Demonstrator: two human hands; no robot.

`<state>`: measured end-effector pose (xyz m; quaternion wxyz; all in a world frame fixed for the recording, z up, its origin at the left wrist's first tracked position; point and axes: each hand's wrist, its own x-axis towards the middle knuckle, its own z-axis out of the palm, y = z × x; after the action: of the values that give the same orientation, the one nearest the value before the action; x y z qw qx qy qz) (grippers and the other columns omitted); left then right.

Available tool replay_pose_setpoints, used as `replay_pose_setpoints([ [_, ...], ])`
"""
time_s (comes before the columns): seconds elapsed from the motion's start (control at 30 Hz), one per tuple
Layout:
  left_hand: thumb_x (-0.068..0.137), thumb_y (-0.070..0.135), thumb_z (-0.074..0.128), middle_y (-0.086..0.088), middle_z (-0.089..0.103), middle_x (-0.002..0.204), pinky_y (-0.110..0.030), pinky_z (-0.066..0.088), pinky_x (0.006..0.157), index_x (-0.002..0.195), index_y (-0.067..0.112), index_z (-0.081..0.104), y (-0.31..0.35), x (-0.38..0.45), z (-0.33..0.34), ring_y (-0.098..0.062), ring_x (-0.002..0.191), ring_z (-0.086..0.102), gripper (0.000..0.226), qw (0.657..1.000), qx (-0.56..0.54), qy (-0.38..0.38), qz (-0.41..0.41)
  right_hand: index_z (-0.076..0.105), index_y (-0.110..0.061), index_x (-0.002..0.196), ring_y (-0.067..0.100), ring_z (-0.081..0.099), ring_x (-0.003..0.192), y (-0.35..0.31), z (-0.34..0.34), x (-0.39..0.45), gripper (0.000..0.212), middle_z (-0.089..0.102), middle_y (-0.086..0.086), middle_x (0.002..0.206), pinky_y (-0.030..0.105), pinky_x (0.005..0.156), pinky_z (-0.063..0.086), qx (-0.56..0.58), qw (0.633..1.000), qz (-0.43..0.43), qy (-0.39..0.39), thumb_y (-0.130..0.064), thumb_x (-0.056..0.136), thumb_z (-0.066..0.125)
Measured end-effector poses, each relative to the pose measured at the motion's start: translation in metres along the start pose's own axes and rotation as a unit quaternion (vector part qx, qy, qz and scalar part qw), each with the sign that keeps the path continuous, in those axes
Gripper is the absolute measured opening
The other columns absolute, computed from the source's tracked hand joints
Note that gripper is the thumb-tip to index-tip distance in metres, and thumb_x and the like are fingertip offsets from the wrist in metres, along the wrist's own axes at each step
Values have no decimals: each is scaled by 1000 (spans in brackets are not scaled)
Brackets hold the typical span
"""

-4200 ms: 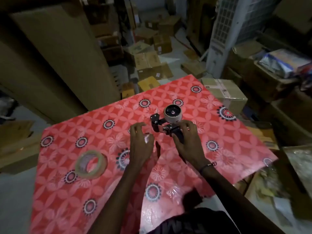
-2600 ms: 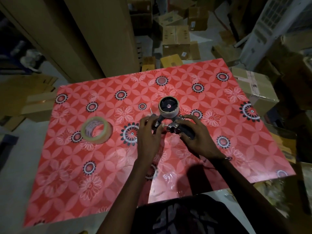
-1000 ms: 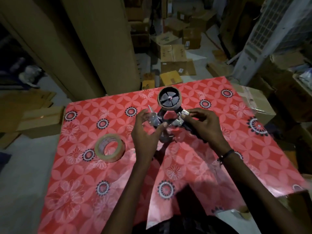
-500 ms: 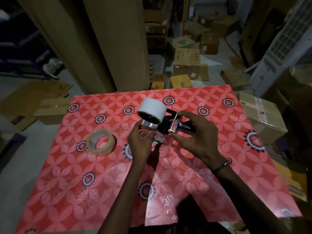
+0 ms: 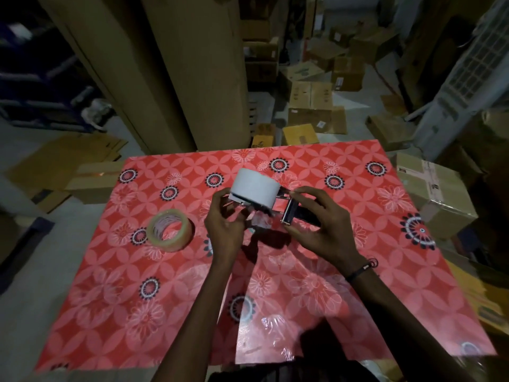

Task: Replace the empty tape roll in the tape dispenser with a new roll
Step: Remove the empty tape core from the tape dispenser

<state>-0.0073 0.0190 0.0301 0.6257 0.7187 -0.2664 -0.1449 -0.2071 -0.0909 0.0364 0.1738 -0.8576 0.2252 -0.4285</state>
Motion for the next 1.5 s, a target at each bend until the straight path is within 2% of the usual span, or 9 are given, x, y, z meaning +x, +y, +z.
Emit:
replay_pose_setpoints([
  [0.1,84,6,87,18,72,114,-29,60,89,129,29,64,1,5,-10,1,106,71,56,999,26,-15,35,75,-13,134,11,69,116,2,10,1,58,67,8,145,35,97,63,22,999,23,9,-25,82,96],
  [0.23,87,12,87,10,74,113,-30,59,91,136,18,67,0,14,-23,-7,105,73,54,997,40,-34,59,80,-20,127,24,70,123,-6,20,9,43,68,3,147,44,98,60,46,996,75,17,-35,88,90],
  [0.33,88,14,87,10,75,107,-28,60,91,130,17,70,1,20,-31,1,100,72,46,996,40,-27,69,82,-27,119,23,72,119,-18,29,17,32,72,-2,142,44,96,58,59,990,123,21,-40,90,85],
  [0.6,99,26,76,15,73,120,-26,56,97,125,29,70,-1,38,-43,0,115,68,27,997,17,-66,42,79,-45,94,7,77,97,-50,60,30,5,81,-19,97,47,86,62,174,933,312,42,-41,93,81],
  [0.73,101,30,74,16,74,120,-20,54,96,125,20,72,-5,42,-47,7,113,67,27,995,15,-83,44,86,-24,102,8,79,93,-49,68,30,14,83,-9,102,39,90,64,189,910,366,47,-35,94,84],
  [0.87,102,35,72,10,74,126,-28,54,103,126,23,71,-7,47,-49,-5,121,68,27,994,14,-104,41,86,-19,109,14,81,94,-37,67,32,21,84,-3,104,38,91,65,245,870,426,32,-32,93,85],
  [1.17,98,21,78,8,77,119,-31,58,101,123,21,74,-18,42,-50,-6,113,72,26,992,-4,-123,9,85,-20,106,-5,69,100,-27,66,15,17,78,-17,105,16,84,47,194,899,392,18,-33,95,83],
  [1.37,93,11,81,4,79,120,-41,61,101,123,21,74,-39,18,-57,-13,114,75,33,991,4,-127,-42,87,-21,107,6,76,102,-26,79,-26,20,83,-9,109,34,85,62,192,893,405,36,-35,92,87],
  [1.5,92,7,81,3,80,116,-32,61,96,123,14,75,-47,3,-58,-10,108,76,33,992,7,-116,-47,86,-22,109,7,78,98,-27,82,-45,21,82,-9,108,33,87,63,190,890,412,34,-32,91,88],
])
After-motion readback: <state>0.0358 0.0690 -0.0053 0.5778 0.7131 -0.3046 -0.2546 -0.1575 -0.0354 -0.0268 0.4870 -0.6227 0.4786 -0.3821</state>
